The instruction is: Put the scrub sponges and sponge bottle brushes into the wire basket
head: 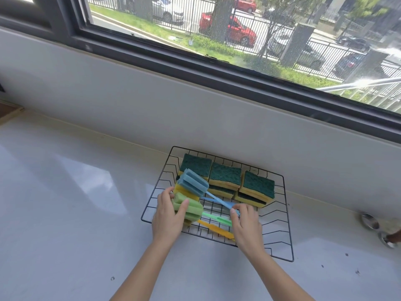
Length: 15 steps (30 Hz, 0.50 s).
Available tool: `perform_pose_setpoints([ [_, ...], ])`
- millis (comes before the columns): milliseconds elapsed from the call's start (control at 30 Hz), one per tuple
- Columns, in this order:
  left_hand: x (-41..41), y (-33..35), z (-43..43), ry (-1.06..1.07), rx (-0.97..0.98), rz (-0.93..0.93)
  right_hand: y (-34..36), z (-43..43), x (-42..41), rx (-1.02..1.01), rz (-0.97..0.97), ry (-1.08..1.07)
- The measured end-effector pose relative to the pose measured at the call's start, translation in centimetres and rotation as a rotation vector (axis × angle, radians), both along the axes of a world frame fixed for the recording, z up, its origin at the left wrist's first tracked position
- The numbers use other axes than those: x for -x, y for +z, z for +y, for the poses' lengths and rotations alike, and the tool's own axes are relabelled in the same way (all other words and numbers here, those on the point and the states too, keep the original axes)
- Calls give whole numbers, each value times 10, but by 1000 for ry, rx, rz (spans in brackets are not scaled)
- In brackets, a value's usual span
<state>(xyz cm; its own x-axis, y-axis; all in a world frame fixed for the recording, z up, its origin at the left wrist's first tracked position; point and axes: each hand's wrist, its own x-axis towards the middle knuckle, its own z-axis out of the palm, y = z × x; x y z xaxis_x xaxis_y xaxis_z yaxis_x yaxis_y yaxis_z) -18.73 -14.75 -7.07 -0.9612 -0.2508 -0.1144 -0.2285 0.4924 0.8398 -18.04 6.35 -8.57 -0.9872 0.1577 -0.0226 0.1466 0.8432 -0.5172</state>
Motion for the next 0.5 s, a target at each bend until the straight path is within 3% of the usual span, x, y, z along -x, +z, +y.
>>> perform_pose_setpoints([
  [200,-5,-1,-1,-16,-15,37,-1,-2,1,45,-188,84],
  [500,-6,-2,-2,-51,10,22,-1,-2,2,47,-155,64],
])
